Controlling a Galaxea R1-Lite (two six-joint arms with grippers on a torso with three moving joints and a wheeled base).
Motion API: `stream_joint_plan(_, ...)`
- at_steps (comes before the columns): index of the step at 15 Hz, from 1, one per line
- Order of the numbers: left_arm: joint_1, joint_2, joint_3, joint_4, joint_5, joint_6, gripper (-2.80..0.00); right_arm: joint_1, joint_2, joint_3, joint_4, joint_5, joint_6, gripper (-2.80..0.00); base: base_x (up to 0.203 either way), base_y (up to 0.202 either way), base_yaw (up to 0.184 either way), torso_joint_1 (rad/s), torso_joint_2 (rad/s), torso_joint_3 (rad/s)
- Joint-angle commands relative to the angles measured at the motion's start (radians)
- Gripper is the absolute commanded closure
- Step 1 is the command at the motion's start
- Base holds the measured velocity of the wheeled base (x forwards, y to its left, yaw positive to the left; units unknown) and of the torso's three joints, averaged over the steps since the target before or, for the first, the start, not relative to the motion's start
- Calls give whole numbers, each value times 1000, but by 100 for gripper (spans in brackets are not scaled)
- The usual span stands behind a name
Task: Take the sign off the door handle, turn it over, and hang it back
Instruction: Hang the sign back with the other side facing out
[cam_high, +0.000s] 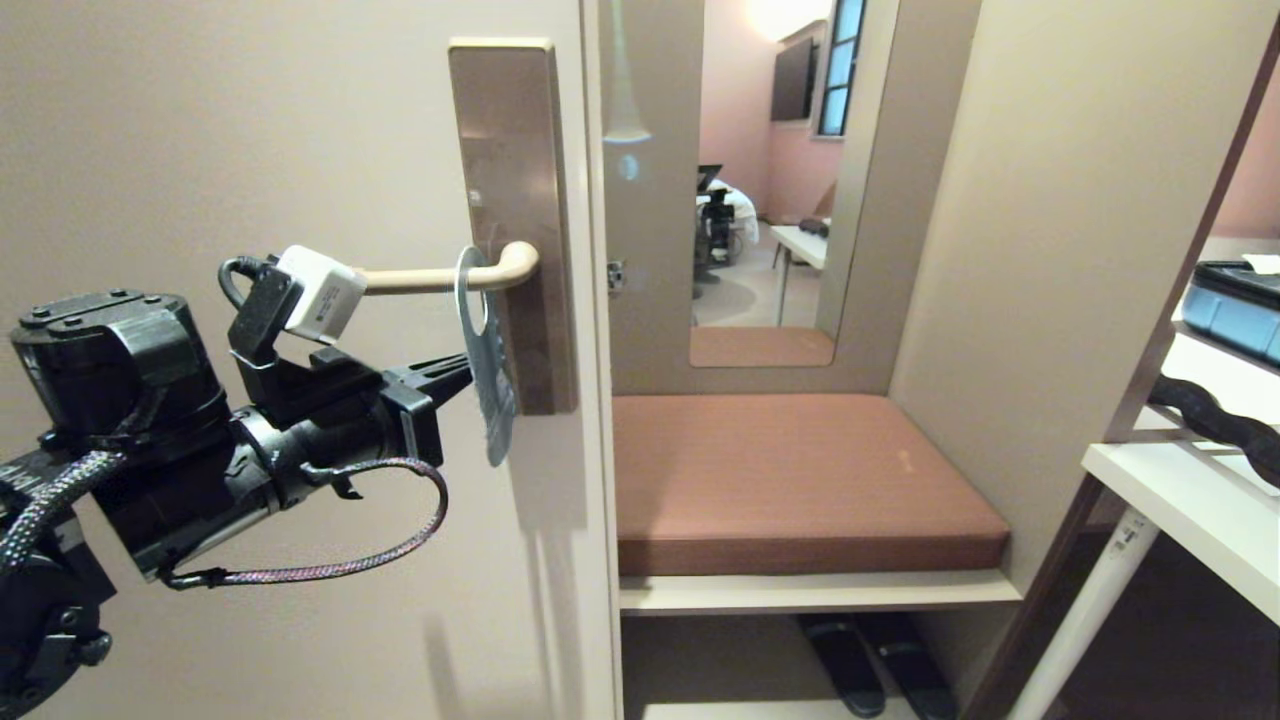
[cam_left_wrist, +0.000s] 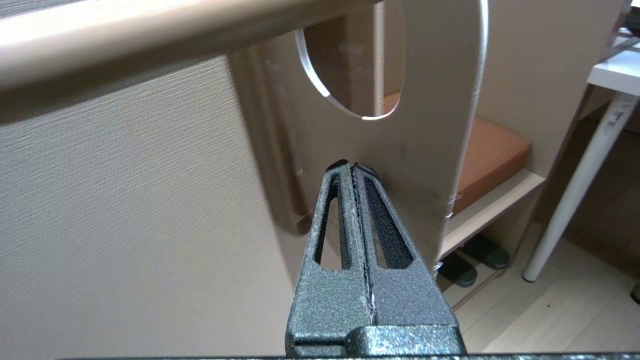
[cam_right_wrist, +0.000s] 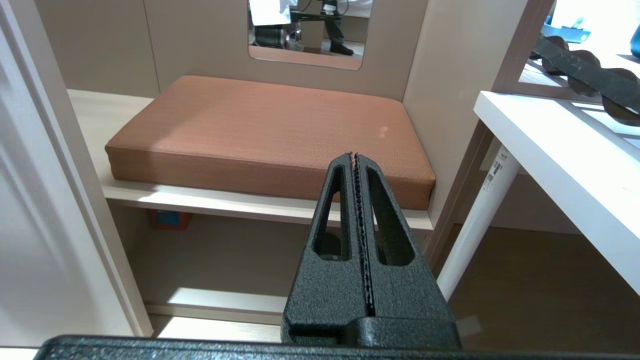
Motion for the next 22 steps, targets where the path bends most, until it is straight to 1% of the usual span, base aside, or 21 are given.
stream_joint_plan(1, -21, 34, -27, -5, -1, 2, 0, 0, 0, 0, -1, 0, 0, 0, 0, 0, 0, 0, 0, 0)
stream_joint_plan(5, -50, 73, -77, -6, 2, -2, 0, 0, 0, 0, 1, 0, -1, 0, 0, 0, 0, 0, 0, 0)
stream_joint_plan(11, -55, 116, -120, -13, 2, -2, 0, 0, 0, 0, 0, 0, 0, 0, 0, 0, 0, 0, 0, 0)
stream_joint_plan(13, -58, 138, -141, -49, 2, -2, 0, 0, 0, 0, 1, 0, -1, 0, 0, 0, 0, 0, 0, 0)
stream_joint_plan(15, -58, 147, -142, -77, 4, -2, 0, 0, 0, 0, 1, 0, -1, 0, 0, 0, 0, 0, 0, 0)
stream_joint_plan(22, -66, 137, -133, -77, 5, 1, 0, 0, 0, 0, 0, 0, 0, 0, 0, 0, 0, 0, 0, 0)
